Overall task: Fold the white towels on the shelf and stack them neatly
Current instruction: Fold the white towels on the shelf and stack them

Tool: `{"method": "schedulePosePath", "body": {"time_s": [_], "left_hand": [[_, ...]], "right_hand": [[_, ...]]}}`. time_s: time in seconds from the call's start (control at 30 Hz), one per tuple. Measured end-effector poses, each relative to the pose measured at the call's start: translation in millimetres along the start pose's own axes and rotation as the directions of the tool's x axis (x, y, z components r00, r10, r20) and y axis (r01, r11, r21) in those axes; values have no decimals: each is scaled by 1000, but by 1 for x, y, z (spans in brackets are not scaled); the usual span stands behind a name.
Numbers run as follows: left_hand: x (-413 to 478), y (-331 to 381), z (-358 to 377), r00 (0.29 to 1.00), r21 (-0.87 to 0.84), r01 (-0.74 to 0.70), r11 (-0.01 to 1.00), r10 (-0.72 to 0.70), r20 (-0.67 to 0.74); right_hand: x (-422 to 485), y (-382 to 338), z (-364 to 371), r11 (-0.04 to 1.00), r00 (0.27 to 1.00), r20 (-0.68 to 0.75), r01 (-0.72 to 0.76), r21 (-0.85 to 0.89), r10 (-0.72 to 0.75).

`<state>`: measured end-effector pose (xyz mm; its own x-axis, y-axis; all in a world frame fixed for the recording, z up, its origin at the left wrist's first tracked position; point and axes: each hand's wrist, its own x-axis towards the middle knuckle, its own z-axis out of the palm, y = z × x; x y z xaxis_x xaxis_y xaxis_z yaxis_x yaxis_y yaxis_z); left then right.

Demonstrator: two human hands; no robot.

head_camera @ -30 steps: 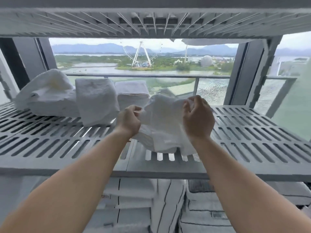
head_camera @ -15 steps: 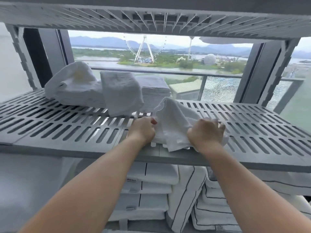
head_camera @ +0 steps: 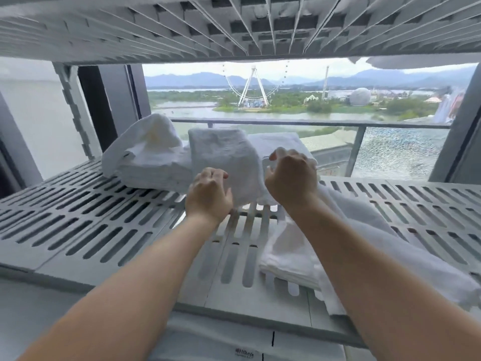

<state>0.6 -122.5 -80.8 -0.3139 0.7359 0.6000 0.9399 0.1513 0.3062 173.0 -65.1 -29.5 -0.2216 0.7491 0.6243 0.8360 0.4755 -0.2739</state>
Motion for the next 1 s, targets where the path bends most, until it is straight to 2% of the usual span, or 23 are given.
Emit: {"method": "schedulePosePath", "body": {"time_s": [0.1, 0.2, 0.33, 0.43, 0.5, 0.6, 0.67, 0.87, 1.0], "left_hand": [[32, -22, -3, 998, 31, 52, 998, -52, -19], [59, -40, -5, 993, 39, 111, 993, -109, -44], [88, -59, -2, 977, 16, 215, 976, -215, -17], [103, -70, 1, 987, -71, 156, 985, -158, -30], [110, -74, 0, 990, -80, 67, 995, -76, -117], [117, -74, -8, 965, -83, 13, 996, -35, -262], [117, -77, -13, 957, -78, -12, 997, -11, -290], [97, -106, -14, 990, -226, -10, 974, -22, -139], [82, -114, -26, 996, -328, -38, 944, 10, -87]], "right_hand": [[33, -19, 25, 995, 999, 25, 27, 97, -29], [60, -33, 48, 997, 998, 53, 37, 66, -40], [82, -45, 76, 1000, 993, 116, -29, 5, 29], [87, -49, 87, 1000, 1000, 19, -14, 17, 14], [86, -53, 88, 999, 999, -38, -10, 52, 12], [79, -62, 85, 991, 993, -103, -46, 123, 59], [71, -72, 82, 987, 987, -139, -65, 147, 86], [32, -98, 86, 954, 965, -183, -132, 270, 185], [10, -104, 82, 955, 960, -203, -137, 263, 194]]}}
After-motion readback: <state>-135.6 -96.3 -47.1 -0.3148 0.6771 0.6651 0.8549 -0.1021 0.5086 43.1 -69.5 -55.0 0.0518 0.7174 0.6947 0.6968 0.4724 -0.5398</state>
